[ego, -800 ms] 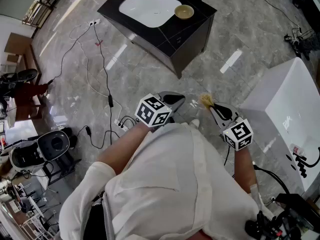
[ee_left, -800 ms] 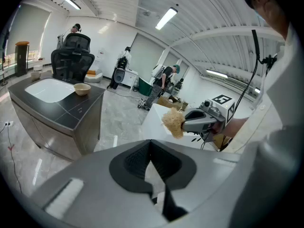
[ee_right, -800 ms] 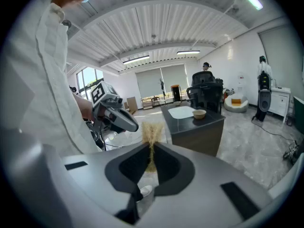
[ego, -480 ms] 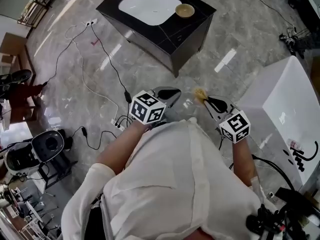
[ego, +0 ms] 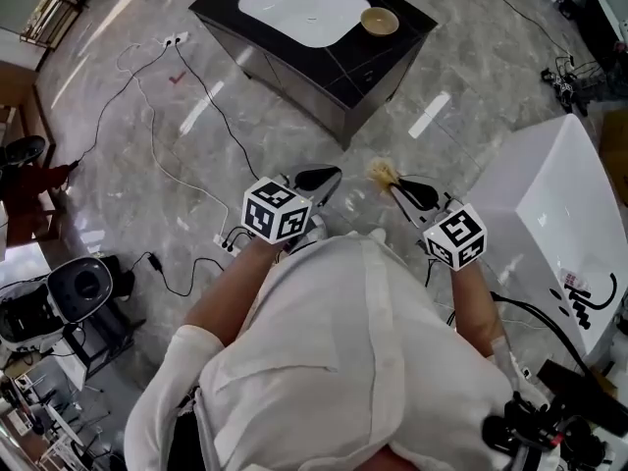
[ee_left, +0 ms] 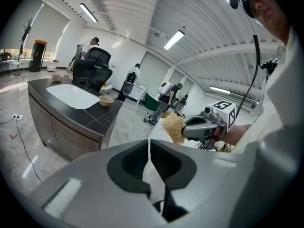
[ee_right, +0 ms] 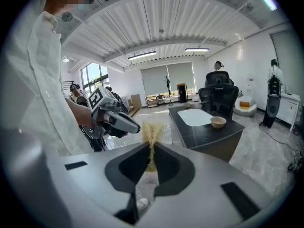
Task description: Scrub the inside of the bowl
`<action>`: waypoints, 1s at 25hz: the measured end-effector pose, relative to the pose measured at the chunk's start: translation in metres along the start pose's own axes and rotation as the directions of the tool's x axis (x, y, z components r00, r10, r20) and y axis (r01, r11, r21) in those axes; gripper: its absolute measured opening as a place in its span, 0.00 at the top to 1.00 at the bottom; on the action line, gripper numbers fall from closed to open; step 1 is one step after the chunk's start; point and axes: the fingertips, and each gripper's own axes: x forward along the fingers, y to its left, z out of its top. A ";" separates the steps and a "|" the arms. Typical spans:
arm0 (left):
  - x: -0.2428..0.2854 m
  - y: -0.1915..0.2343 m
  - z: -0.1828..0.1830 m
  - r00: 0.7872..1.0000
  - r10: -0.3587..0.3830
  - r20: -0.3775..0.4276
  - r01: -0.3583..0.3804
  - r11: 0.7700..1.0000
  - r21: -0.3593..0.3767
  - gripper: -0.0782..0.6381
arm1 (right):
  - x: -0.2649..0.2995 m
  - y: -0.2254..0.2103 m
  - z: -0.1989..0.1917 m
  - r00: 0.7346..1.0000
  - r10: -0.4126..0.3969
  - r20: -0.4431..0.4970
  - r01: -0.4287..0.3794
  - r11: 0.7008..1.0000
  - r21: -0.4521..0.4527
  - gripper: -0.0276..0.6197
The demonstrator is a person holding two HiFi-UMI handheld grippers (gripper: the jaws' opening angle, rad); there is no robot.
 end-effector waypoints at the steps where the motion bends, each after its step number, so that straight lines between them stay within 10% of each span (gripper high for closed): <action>1: -0.004 0.008 -0.001 1.000 -0.001 0.001 0.001 1.000 -0.003 0.88 | 0.008 0.000 0.003 1.000 -0.001 0.000 0.001 1.000 0.005 0.92; 11: -0.003 0.094 0.019 1.000 0.008 0.000 -0.008 0.998 -0.056 0.88 | 0.075 -0.040 0.022 0.999 -0.032 -0.013 0.032 0.998 0.054 0.92; 25: 0.152 0.229 0.163 0.988 0.146 -0.045 -0.152 0.971 -0.185 0.81 | 0.116 -0.288 0.077 1.000 0.021 -0.010 -0.020 0.999 0.041 0.92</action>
